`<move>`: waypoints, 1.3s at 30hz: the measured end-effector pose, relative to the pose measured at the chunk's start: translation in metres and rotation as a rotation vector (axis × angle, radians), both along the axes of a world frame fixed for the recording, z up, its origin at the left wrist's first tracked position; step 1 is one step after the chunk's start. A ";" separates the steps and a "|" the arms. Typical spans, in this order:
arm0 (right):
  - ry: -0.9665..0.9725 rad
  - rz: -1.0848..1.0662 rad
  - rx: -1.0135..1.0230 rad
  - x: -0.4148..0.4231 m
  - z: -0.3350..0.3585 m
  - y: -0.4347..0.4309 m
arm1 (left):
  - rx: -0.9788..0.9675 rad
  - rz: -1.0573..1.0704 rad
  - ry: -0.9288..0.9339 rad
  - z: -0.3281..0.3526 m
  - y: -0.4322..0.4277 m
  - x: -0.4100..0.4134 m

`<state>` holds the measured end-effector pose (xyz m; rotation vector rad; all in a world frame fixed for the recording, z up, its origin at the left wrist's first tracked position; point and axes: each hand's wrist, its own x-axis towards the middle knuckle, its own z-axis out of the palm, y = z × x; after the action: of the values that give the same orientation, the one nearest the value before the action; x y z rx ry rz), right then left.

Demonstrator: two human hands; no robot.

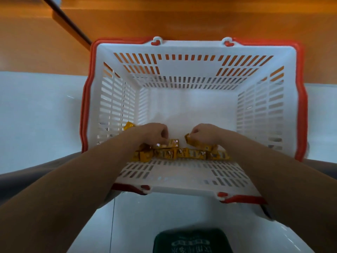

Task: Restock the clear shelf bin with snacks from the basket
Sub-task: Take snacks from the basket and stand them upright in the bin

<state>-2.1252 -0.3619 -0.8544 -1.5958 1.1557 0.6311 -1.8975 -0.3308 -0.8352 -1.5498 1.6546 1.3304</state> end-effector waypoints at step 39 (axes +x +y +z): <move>-0.609 -1.303 0.093 0.017 0.138 -0.026 | -0.118 1.376 0.595 0.129 -0.023 -0.057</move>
<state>-2.1086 -0.3880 -0.7161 -0.5859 1.3411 -0.6058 -1.9545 -0.3541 -0.7061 -2.7053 0.7301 2.5437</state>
